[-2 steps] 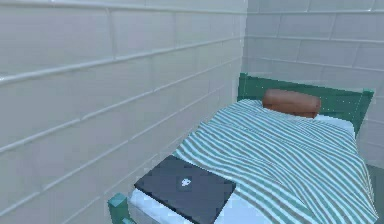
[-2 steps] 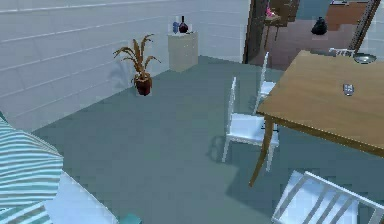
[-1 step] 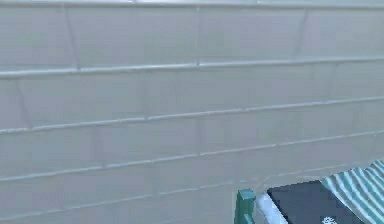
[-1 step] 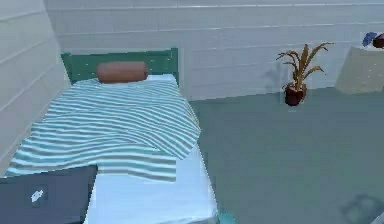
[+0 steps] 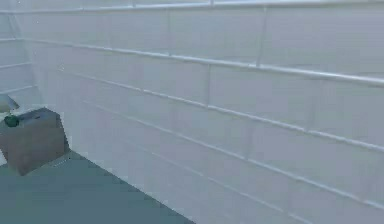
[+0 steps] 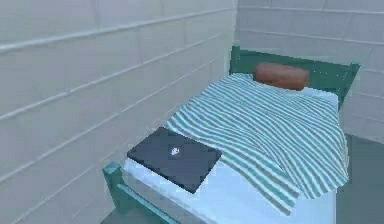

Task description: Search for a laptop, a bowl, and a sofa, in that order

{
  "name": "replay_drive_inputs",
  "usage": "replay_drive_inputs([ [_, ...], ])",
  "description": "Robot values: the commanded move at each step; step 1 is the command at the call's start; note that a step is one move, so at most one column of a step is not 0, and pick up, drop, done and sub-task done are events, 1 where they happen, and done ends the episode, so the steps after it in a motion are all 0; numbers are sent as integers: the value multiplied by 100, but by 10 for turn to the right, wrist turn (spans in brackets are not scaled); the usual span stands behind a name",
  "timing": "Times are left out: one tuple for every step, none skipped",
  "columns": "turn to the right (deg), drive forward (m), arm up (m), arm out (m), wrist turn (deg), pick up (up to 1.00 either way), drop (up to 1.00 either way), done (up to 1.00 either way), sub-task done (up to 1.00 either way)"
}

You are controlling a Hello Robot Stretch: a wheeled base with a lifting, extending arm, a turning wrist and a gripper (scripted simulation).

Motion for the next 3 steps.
replay_drive_inputs([
  [-450, 0, 0, 0, 0, 0, 0, 0, 0],
  [-240, 0, 0, 0, 0, 0, 0, 0, 0],
  [0, 65, 0, 0, 0, 0, 0, 0, 0],
])
